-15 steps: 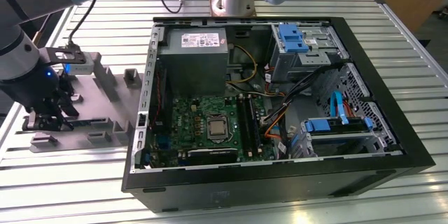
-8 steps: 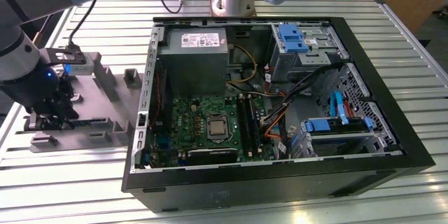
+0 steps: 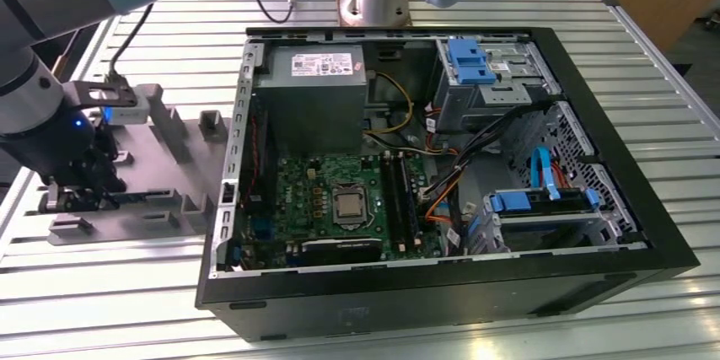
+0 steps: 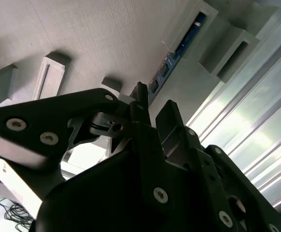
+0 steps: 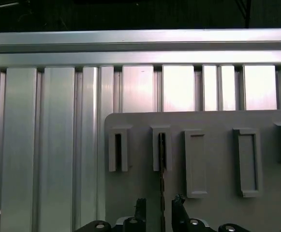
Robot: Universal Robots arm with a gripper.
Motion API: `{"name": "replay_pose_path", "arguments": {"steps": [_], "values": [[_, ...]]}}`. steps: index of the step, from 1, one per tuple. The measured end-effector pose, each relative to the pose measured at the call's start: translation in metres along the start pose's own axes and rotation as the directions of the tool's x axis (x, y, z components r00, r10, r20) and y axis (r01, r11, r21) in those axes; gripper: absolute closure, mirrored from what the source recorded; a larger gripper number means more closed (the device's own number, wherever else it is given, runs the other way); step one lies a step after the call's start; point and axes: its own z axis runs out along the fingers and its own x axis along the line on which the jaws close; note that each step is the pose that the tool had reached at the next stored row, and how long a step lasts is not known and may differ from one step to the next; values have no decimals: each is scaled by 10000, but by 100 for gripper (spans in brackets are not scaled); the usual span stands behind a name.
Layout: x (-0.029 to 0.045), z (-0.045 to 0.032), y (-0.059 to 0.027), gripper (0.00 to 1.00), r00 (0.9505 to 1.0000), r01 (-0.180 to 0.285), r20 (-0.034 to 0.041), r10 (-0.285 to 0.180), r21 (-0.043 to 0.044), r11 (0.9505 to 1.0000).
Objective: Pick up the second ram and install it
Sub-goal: 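Pick up the second ram and move it above second insertion slot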
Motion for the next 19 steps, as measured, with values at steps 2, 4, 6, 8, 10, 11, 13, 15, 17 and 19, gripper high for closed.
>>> {"name": "replay_pose_path", "arguments": {"steps": [2,4,6,8,10,11,13,15,17,19], "values": [[-11,12,3,65,10000,-1,11,1,3,10000],[-24,23,4,65,10000,-1,18,1,5,10000],[-26,33,13,65,10000,-1,23,1,13,10000],[-26,49,26,65,10000,-1,24,1,50,10000],[-25,62,31,65,10000,1,26,-1,80,10000],[-25,65,31,65,10000,1,26,-1,86,10000],[-25,70,32,67,10000,0,25,0,94,10000],[-28,74,32,74,10000,0,26,0,95,10000],[-34,76,33,74,10000,-1,26,0,96,10000],[-40,78,33,74,10000,-1,26,0,96,10000]]}}
